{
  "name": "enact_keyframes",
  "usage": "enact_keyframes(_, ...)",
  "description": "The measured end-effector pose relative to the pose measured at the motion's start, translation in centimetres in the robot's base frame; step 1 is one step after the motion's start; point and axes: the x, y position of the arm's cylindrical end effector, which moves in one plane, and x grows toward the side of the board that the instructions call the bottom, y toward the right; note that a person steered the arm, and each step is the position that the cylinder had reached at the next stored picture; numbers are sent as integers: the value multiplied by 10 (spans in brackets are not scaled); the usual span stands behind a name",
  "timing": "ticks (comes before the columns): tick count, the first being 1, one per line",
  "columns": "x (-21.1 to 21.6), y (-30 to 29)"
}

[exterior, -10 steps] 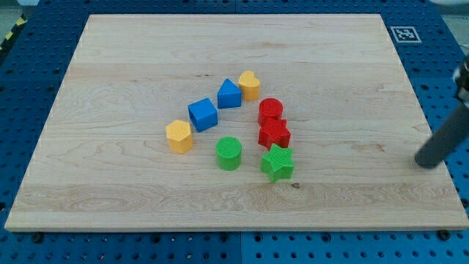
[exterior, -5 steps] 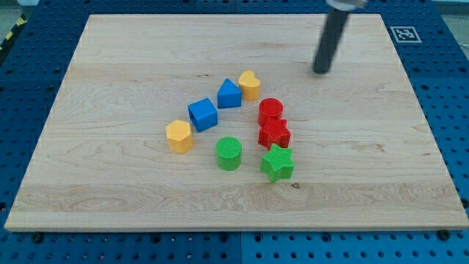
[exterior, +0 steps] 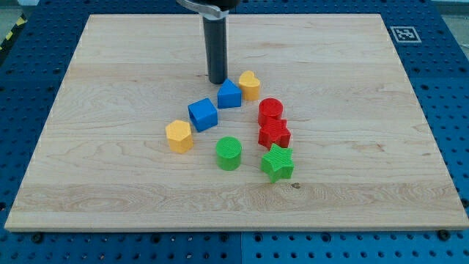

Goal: Slide the yellow heart to bottom right

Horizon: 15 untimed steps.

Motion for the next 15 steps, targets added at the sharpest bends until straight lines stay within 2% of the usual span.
enact_keyframes(2, 7, 67)
enact_keyframes(5, 17, 56)
enact_keyframes(7, 66, 66)
enact_keyframes(8, 72, 88)
enact_keyframes(11, 48, 62)
enact_keyframes(15, 56, 177)
